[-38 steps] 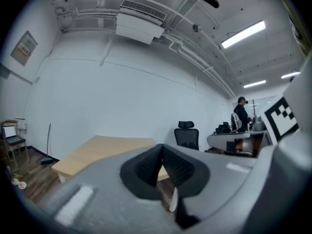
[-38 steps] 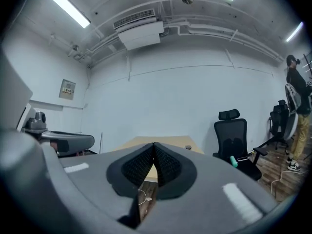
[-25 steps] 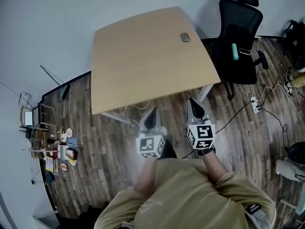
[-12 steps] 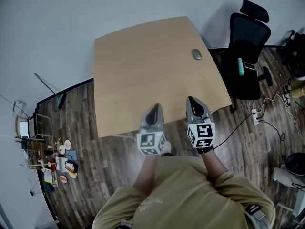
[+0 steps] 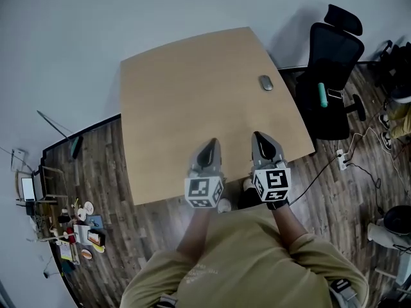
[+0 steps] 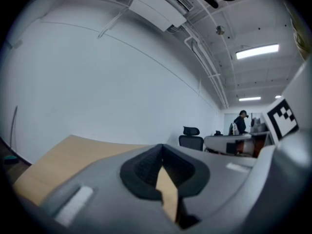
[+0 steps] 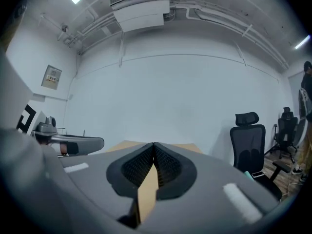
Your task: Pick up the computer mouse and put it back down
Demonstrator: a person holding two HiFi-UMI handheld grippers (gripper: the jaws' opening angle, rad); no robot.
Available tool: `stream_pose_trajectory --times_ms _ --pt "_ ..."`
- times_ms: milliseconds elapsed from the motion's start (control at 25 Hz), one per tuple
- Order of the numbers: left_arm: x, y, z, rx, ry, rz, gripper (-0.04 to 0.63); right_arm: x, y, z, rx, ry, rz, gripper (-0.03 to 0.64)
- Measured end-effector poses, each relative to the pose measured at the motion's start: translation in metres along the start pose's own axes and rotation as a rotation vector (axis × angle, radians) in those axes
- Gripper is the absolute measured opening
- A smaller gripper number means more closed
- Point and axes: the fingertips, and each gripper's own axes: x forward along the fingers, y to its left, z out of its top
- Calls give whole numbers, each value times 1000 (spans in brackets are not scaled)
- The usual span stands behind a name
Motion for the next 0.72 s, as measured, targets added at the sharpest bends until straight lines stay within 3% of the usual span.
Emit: stream_pose_trajectory --times_ms 280,480,600,720 --pt "83 17 -6 10 36 -6 2 68 -63 -4 28 -6 -36 8" --pt "135 15 4 27 50 -28 2 106 -132 -11 37 18 -115 29" --pt "165 23 2 29 71 -31 2 130 -161 -19 50 40 -131 74" --pt "185 30 -3 28 89 -28 2 155 -172 -28 30 68 -109 200"
